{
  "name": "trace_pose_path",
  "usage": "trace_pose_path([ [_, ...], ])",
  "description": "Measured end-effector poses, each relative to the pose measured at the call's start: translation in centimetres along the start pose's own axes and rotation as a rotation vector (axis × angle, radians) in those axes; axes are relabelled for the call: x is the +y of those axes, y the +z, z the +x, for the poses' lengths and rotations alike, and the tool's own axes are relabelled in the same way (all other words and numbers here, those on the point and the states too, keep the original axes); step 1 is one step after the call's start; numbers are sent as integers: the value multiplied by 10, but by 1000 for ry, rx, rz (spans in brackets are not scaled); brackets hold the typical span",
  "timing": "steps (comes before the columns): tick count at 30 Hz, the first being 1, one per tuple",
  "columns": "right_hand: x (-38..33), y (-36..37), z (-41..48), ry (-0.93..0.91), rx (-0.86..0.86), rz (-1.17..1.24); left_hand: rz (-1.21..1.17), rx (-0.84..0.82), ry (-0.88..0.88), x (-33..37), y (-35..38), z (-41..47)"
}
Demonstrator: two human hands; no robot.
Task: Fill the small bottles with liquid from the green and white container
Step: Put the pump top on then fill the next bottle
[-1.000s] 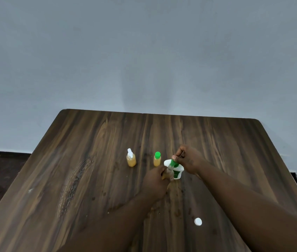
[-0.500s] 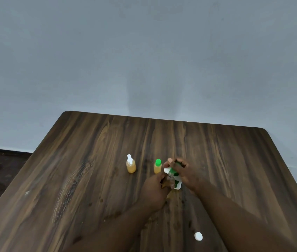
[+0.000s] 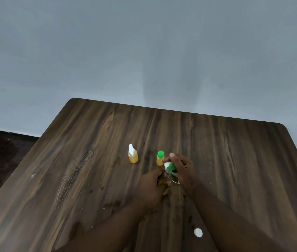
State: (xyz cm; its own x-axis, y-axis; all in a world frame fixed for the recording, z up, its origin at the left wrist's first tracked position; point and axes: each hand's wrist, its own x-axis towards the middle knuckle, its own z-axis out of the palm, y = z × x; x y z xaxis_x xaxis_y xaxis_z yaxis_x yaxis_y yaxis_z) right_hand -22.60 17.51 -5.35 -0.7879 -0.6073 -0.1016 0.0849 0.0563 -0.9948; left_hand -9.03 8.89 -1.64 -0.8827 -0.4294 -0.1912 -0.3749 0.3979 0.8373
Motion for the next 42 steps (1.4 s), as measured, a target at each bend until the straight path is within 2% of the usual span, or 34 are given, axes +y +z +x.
trace_pose_path([
  [4,3,-3,2,40,16,53,18,-9,-21,1,-1,6],
  [10,4,1,8,-100,34,-21,56,18,-30,-3,1,6],
  [16,12,1,9,-12,66,88,51,29,-38,1,4,7],
  [21,6,-1,11,-60,82,76,84,33,-54,2,4,11],
  [42,0,-6,12,-96,9,46,117,21,-61,7,5,15],
])
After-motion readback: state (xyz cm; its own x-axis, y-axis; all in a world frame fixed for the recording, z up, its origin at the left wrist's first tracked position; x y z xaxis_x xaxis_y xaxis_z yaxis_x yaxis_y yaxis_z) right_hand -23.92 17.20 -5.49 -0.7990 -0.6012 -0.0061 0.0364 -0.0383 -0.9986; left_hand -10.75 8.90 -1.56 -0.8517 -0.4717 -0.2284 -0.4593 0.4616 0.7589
